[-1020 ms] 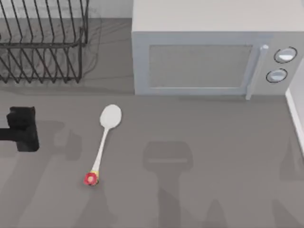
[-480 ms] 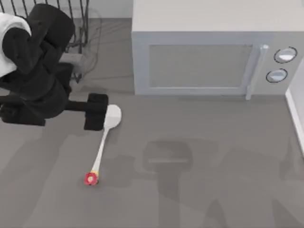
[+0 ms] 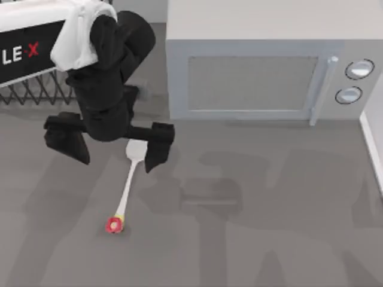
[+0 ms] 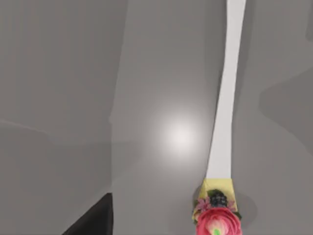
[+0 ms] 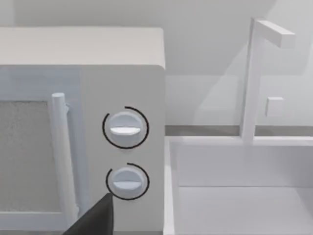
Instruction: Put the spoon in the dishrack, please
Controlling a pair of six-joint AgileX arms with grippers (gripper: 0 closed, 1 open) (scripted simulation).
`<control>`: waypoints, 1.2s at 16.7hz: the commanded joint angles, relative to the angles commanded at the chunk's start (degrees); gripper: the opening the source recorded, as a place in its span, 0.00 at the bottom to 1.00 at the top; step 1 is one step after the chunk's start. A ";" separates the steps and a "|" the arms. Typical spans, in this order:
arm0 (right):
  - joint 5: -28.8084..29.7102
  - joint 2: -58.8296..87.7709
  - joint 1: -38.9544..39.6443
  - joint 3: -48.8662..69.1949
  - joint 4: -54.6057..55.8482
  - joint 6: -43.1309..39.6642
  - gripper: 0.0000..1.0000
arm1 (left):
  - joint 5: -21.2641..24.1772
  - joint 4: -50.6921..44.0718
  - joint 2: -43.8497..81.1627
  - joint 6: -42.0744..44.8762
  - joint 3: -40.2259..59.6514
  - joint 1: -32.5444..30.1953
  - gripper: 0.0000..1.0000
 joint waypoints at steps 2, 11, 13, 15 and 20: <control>0.00 0.00 0.00 0.00 0.00 0.00 1.00 | 0.00 -0.04 0.07 -0.01 0.06 -0.02 1.00; 0.00 0.00 0.00 0.00 0.00 0.00 1.00 | 0.02 9.19 3.73 0.19 -5.40 0.12 1.00; 0.00 0.00 0.00 0.00 0.00 0.00 1.00 | 0.04 14.69 5.89 0.20 -8.40 0.11 1.00; 0.00 0.00 0.00 0.00 0.00 0.00 1.00 | 0.05 18.89 7.71 0.21 -10.91 0.09 1.00; 0.00 0.00 0.00 0.00 0.00 0.00 1.00 | 0.06 20.76 8.62 0.22 -12.19 0.08 1.00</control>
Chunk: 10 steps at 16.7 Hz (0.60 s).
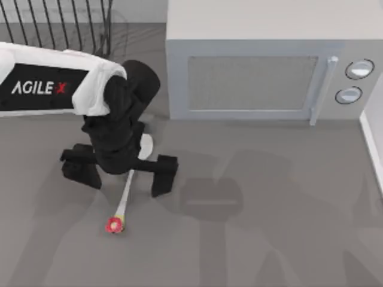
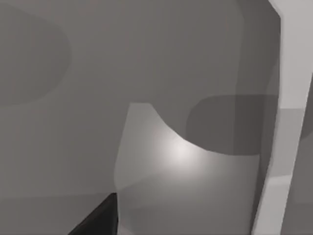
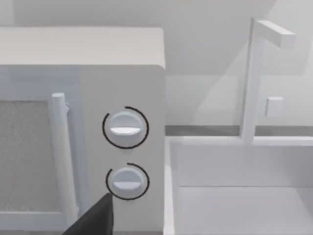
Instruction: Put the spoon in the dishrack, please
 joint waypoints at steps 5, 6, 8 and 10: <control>0.00 0.00 0.00 0.00 0.00 0.00 1.00 | 0.00 0.00 0.00 0.00 0.00 0.00 0.70; 0.00 0.00 0.00 0.00 0.00 0.00 1.00 | 0.00 0.00 0.00 0.00 0.00 0.00 0.62; 0.00 0.00 0.00 0.00 0.00 0.00 1.00 | 0.00 0.00 0.00 0.00 0.00 0.00 0.47; 0.00 0.00 0.00 0.00 0.00 0.00 1.00 | 0.00 0.00 0.00 0.00 0.00 0.00 0.32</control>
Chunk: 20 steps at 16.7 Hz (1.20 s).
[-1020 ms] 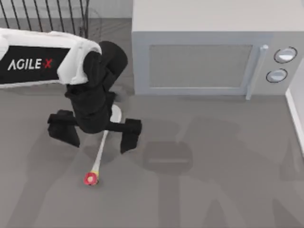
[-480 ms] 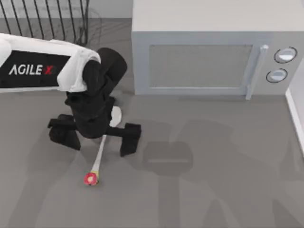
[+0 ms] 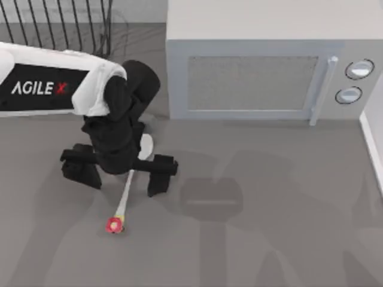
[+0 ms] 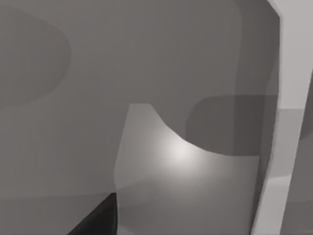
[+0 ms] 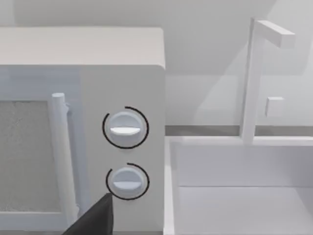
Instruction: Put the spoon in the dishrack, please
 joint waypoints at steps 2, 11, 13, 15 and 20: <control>0.00 0.00 0.00 0.00 0.00 0.00 1.00 | 0.00 0.00 0.00 0.00 0.00 0.00 0.17; 0.00 0.00 0.00 0.00 0.00 0.00 1.00 | 0.00 0.00 0.00 0.00 0.00 0.00 0.00; 0.00 0.00 0.00 0.00 0.00 0.00 1.00 | -0.61 -1.94 -3.15 0.11 0.83 0.10 0.00; 0.00 0.00 0.00 0.00 0.00 0.00 1.00 | -0.61 -2.80 -3.13 0.10 1.68 0.02 0.00; 0.00 0.00 0.00 0.00 0.00 0.00 1.00 | -0.62 -15.58 -4.02 -0.25 13.62 -0.25 0.00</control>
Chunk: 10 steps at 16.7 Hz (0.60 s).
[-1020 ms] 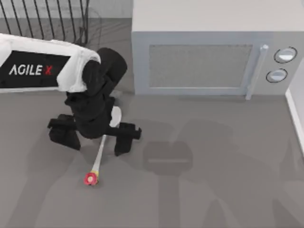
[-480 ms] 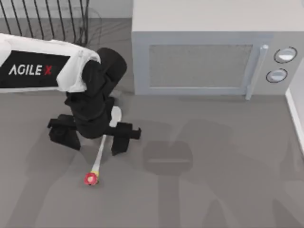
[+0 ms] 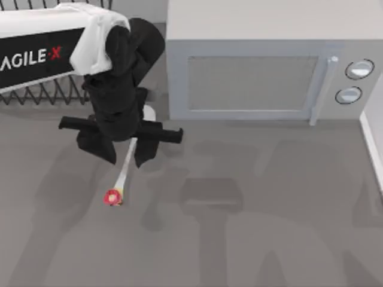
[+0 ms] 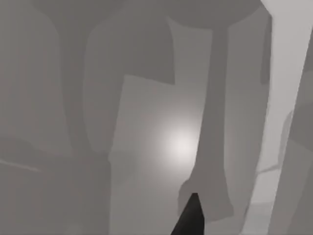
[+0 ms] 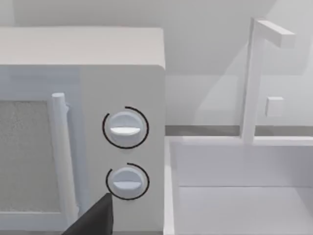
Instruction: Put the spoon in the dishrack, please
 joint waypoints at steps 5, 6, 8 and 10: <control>0.00 0.00 0.00 0.00 0.00 0.00 1.00 | -0.02 -21.53 -2.53 -0.19 16.69 -0.14 0.00; 0.00 0.00 0.00 0.00 0.00 0.00 1.00 | -0.03 -24.59 -3.17 -0.18 19.50 -0.14 0.00; 0.00 0.00 0.00 0.00 0.00 0.00 1.00 | -0.03 -28.85 -4.41 -0.16 23.67 -0.10 0.00; 0.00 0.00 0.00 0.00 0.00 0.00 1.00 | -0.03 -30.65 -5.14 -0.13 25.46 -0.06 0.00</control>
